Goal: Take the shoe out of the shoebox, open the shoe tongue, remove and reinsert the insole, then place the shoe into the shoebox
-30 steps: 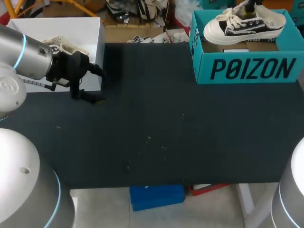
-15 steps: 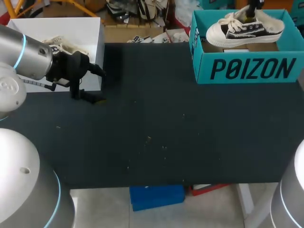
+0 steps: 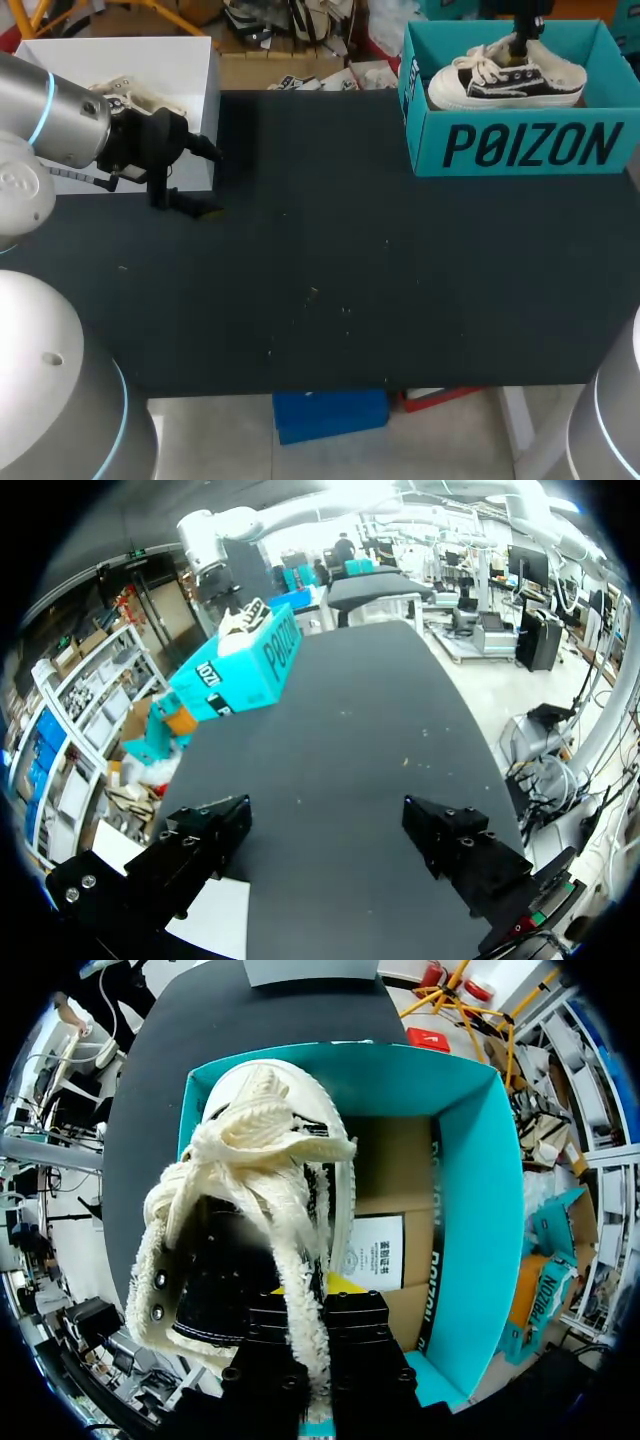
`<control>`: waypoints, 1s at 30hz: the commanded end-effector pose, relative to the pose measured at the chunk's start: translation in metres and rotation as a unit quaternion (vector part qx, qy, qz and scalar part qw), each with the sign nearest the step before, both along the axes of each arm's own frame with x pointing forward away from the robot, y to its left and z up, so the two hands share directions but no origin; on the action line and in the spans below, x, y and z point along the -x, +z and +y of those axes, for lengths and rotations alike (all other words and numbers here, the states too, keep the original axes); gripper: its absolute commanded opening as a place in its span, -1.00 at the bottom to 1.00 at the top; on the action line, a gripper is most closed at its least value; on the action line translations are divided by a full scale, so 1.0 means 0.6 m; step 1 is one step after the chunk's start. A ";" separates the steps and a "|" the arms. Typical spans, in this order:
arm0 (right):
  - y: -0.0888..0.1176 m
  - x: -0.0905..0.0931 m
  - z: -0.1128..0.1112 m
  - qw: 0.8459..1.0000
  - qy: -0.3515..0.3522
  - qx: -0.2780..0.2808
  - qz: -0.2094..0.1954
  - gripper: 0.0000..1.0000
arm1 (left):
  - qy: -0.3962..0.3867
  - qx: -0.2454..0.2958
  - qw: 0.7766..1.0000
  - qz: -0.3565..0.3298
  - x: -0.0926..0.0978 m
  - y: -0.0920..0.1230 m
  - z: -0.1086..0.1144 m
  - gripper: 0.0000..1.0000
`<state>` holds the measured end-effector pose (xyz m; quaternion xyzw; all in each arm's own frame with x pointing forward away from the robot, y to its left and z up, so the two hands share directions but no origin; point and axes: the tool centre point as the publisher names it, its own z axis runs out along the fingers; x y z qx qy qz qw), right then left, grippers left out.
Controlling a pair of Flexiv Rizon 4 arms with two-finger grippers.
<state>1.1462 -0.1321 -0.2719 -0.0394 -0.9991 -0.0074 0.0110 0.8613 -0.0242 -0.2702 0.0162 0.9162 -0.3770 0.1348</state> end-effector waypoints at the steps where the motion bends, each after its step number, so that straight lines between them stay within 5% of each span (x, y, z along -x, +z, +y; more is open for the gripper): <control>1: -0.030 -0.013 0.005 1.000 -0.003 -0.005 0.009 -1.00 | 0.001 -0.001 1.000 -0.001 0.001 -0.002 -0.001 1.00; 30: -0.124 -0.012 -0.018 0.999 0.000 -0.019 0.048 -1.00 | 0.001 -0.001 1.000 -0.001 0.001 -0.002 -0.001 1.00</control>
